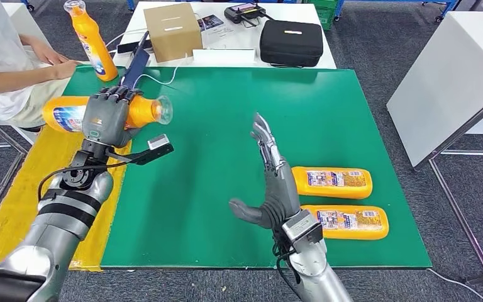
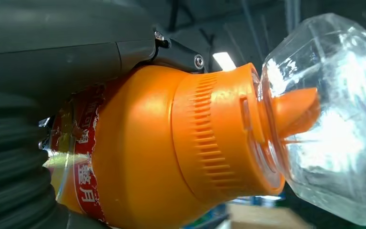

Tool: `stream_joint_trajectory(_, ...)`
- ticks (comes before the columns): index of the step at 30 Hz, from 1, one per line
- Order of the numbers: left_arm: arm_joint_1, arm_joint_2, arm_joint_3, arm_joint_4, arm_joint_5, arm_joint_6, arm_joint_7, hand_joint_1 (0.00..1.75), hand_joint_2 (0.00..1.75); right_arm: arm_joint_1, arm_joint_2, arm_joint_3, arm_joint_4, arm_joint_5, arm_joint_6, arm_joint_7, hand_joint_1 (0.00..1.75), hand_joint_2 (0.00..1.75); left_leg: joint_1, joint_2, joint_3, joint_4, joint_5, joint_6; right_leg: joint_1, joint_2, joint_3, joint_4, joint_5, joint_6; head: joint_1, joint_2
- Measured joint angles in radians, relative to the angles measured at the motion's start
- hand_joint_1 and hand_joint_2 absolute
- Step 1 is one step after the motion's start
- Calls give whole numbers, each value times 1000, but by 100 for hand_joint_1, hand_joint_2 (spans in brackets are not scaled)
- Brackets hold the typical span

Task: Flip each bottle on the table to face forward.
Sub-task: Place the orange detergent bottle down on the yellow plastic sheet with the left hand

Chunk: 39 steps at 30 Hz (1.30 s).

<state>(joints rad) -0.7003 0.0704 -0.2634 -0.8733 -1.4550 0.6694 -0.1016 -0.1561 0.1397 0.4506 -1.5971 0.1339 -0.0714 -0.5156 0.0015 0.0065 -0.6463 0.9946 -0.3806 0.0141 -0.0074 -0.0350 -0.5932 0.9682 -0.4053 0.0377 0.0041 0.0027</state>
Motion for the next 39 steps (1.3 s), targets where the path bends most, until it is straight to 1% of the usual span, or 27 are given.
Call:
stream_joint_trajectory(3,-7,16,-24,103,-88,20,34,175,175,-2,-11,-17,-26,-33,-18,6,0,175,0,0,0,0,0,0,0,0,0,0,0,0,0,0)
stream_joint_trajectory(7,6,44,-92,184,-110,24,85,175,175,-1,-27,-40,-51,-51,-34,12,0,175,0,0,-1,0,0,0,0,0,-1,0,0,0,0,0)
stream_joint_trajectory(10,20,66,-128,219,-108,25,92,175,175,4,-37,-54,-63,-57,-41,11,0,175,0,0,-2,0,0,0,0,0,-1,0,0,0,0,0)
stream_joint_trajectory(13,41,86,-143,248,-97,25,76,175,175,14,-47,-68,-75,-63,-46,7,0,175,0,0,-1,0,-1,0,0,0,-1,0,0,0,0,0)
stream_joint_trajectory(17,77,110,-145,274,-64,25,51,175,175,25,-57,-84,-86,-71,-47,6,0,175,0,0,-1,0,0,0,0,0,-2,0,0,0,0,0)
stream_joint_trajectory(21,101,121,-136,289,-22,25,22,175,175,28,-63,-90,-88,-73,-47,6,0,175,0,0,-2,0,0,0,0,0,-2,0,0,0,0,0)
stream_joint_trajectory(25,126,122,-108,305,25,22,-8,175,175,29,-66,-94,-88,-75,-44,11,0,175,0,0,-2,0,0,0,0,0,-2,0,0,0,0,0)
stream_joint_trajectory(33,137,116,-71,323,40,11,-4,175,175,29,-65,-94,-88,-72,-40,15,0,175,0,0,-2,0,0,0,0,0,-2,0,0,0,0,0)
stream_joint_trajectory(34,137,115,-70,324,40,11,-4,150,175,29,-65,-94,-88,-72,-39,15,0,175,0,0,-2,0,0,0,0,0,-2,0,0,0,0,0)
stream_joint_trajectory(37,137,113,-65,326,45,6,-2,19,175,29,-65,-94,-88,-71,-38,15,0,175,0,0,-2,0,0,0,0,0,-2,0,0,0,0,0)
stream_joint_trajectory(38,136,112,-62,328,51,1,1,0,175,29,-65,-94,-88,-69,-38,15,0,175,0,0,-1,0,0,0,0,0,-1,0,0,0,0,0)
stream_joint_trajectory(39,135,110,-57,330,59,-6,5,0,175,29,-65,-94,-88,-66,-38,16,0,175,0,0,-1,0,0,0,0,0,-1,0,0,0,0,0)
